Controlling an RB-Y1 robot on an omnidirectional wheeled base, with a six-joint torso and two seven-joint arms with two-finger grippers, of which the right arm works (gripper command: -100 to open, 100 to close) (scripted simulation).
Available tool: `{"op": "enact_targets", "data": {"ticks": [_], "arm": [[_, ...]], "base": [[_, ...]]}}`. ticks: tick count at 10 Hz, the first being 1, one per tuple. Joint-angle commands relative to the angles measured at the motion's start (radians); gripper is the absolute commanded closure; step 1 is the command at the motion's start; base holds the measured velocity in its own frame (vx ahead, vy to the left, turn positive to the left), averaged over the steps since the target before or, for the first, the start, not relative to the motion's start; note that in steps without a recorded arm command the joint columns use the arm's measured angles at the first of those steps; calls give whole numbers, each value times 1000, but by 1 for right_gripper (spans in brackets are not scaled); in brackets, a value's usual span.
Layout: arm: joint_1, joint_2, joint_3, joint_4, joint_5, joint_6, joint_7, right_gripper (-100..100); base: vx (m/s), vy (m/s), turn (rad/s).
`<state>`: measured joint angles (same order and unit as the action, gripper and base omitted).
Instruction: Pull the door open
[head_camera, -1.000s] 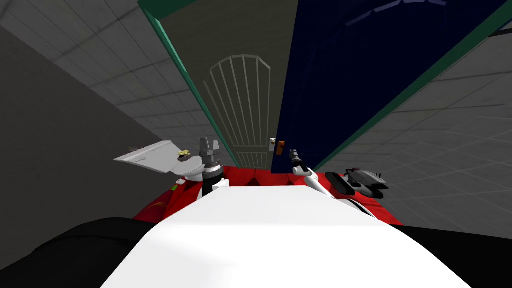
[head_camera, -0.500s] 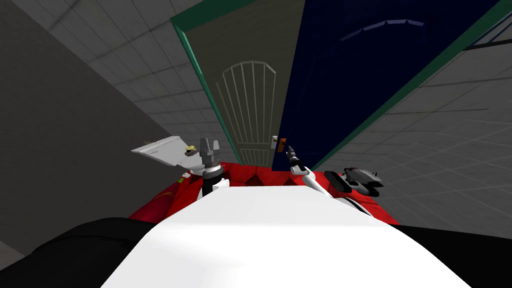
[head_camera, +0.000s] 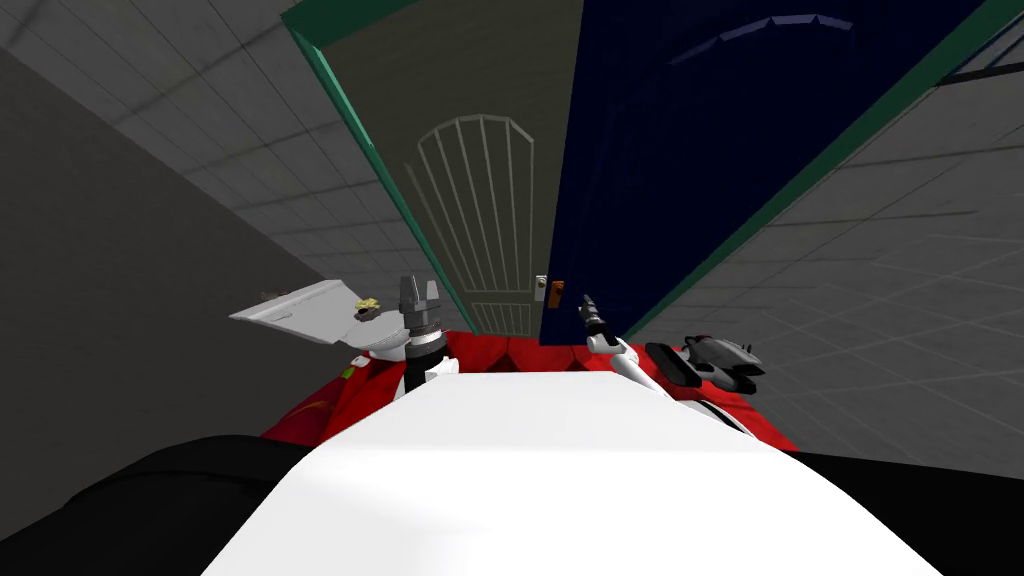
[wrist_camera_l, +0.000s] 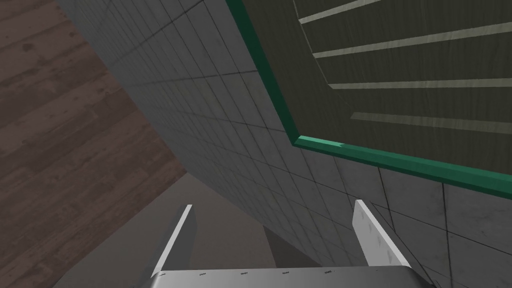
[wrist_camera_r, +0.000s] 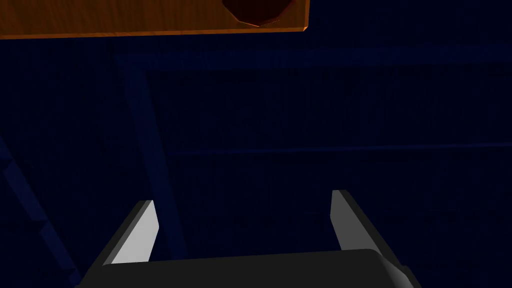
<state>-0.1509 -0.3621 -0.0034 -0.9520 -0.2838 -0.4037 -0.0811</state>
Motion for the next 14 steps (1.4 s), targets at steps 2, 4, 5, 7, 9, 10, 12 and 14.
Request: {"op": "enact_targets", "data": {"ticks": [2, 4, 5, 7, 9, 10, 12, 14], "arm": [[-18, 14, 8, -3, 4, -4, 2, -100], [-29, 22, 10, -1, 5, -3, 6, -100], [-29, 22, 10, -1, 5, -3, 6, 100], [-29, 22, 10, -1, 5, -3, 6, 100], [-29, 22, 10, -1, 5, -3, 6, 100], [-29, 22, 10, -1, 5, -3, 6, 100], [-15, 10, 19, -4, 4, -4, -3, 100], [-5, -5, 38, -14, 3, -6, -18, 100]], "base": [[221, 76, 105], [159, 86, 101], [-11, -4, -34], [-33, -19, 13], [-19, -3, 0], [-5, 3, -7], [-114, -61, 26], [-187, -65, 69]]}}
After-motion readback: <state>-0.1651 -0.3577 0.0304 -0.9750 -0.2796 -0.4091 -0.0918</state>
